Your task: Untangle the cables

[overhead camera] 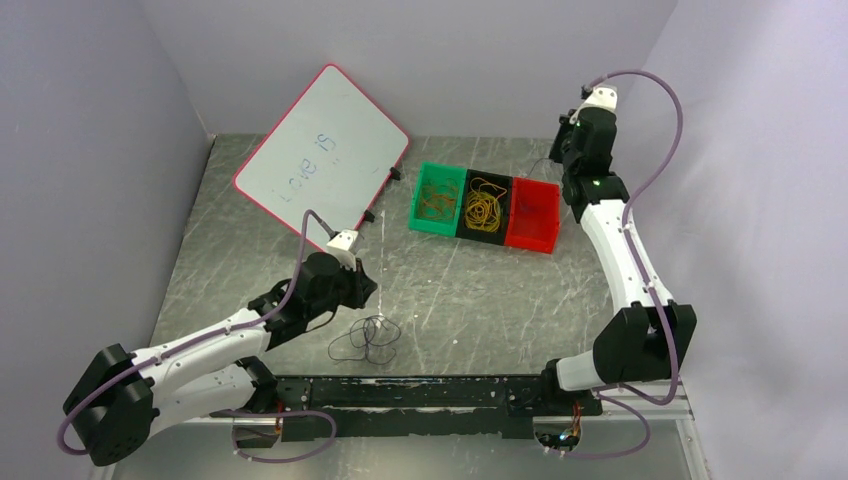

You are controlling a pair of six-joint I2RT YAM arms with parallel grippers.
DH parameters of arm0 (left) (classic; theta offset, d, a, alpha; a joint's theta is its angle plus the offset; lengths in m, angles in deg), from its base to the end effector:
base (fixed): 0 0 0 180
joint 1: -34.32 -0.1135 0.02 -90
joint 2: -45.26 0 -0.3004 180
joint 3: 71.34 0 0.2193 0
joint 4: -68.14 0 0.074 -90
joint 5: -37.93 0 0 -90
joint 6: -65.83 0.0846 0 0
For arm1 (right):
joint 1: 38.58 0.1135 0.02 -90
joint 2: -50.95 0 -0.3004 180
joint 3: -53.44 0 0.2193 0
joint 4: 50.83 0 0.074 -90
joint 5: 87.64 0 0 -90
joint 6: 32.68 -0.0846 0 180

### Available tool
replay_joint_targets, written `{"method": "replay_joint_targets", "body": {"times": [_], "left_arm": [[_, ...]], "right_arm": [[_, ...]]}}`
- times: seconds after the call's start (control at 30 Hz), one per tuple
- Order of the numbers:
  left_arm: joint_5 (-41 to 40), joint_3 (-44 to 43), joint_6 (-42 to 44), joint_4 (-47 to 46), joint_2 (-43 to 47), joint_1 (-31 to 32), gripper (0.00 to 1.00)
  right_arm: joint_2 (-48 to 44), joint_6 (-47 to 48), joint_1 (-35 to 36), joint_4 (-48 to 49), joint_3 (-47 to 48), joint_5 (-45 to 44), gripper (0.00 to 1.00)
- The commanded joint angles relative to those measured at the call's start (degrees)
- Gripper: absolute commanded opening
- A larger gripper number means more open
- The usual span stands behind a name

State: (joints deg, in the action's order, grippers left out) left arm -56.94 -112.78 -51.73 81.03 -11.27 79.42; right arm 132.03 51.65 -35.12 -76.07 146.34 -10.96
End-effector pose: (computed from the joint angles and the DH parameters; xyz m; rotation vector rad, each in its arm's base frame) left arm 0.1504 -0.1407 0.2327 0.2710 2.1139 -0.6857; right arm 0.3407 0.0011 0.4189 0.1997 1.7885 -0.0960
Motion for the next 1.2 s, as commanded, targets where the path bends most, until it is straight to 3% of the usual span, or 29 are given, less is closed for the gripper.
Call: {"method": "replay_joint_targets", "body": {"times": [0.0, 0.63, 1.17], "left_arm": [[-0.61, -1.58, 0.84, 1.61, 0.67, -0.33, 0.07], [-1.72, -2.37, 1.52, 6.72, 4.5, -0.43, 0.07], [-1.81, -1.78, 0.44, 7.97, 5.71, -0.44, 0.07]], "right_arm": [[1.14, -0.95, -0.87, 1.47, -1.94, 3.93, 0.0], [-0.66, -7.58, -1.52, 1.54, -12.65, 7.28, 0.0], [2.83, -7.91, -5.16, -0.93, -13.59, -4.67, 0.0]]}}
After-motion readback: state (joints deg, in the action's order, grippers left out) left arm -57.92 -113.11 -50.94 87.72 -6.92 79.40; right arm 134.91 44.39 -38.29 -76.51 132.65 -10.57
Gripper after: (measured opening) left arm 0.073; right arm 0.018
